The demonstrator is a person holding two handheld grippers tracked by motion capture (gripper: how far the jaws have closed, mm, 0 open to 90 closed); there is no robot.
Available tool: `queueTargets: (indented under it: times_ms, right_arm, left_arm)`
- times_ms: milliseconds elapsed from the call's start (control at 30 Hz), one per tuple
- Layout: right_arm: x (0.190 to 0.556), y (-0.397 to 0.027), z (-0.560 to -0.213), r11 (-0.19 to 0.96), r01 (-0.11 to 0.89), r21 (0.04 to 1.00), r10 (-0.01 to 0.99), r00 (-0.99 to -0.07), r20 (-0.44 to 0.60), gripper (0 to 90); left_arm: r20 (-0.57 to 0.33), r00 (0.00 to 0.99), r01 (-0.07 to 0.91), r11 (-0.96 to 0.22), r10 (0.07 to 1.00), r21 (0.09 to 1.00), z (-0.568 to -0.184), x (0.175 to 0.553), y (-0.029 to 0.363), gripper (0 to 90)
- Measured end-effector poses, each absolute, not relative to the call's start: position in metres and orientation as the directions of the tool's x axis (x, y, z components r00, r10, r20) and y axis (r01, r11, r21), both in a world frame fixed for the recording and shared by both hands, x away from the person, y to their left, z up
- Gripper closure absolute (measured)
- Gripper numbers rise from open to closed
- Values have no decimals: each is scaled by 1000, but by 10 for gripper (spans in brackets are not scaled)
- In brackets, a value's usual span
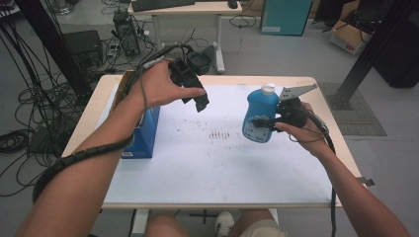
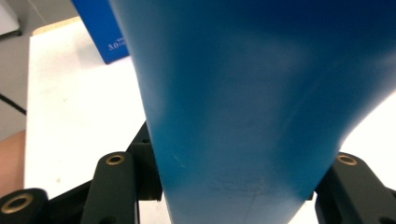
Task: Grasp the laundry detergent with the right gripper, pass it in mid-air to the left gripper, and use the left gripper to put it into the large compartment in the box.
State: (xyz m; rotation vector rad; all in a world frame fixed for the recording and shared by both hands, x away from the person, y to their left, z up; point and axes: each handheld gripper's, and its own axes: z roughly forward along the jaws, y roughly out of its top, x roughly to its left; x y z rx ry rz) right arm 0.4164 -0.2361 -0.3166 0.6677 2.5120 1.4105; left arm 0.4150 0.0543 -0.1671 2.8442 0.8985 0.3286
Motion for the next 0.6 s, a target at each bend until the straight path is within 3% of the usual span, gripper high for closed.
queueTargets:
  times_ms: [600]
  right_arm:
    - [434, -157, -291, 511, 250, 822, 332, -940, 79, 443]
  left_arm:
    - [146, 914, 358, -922, 378, 147, -137, 417, 57, 65]
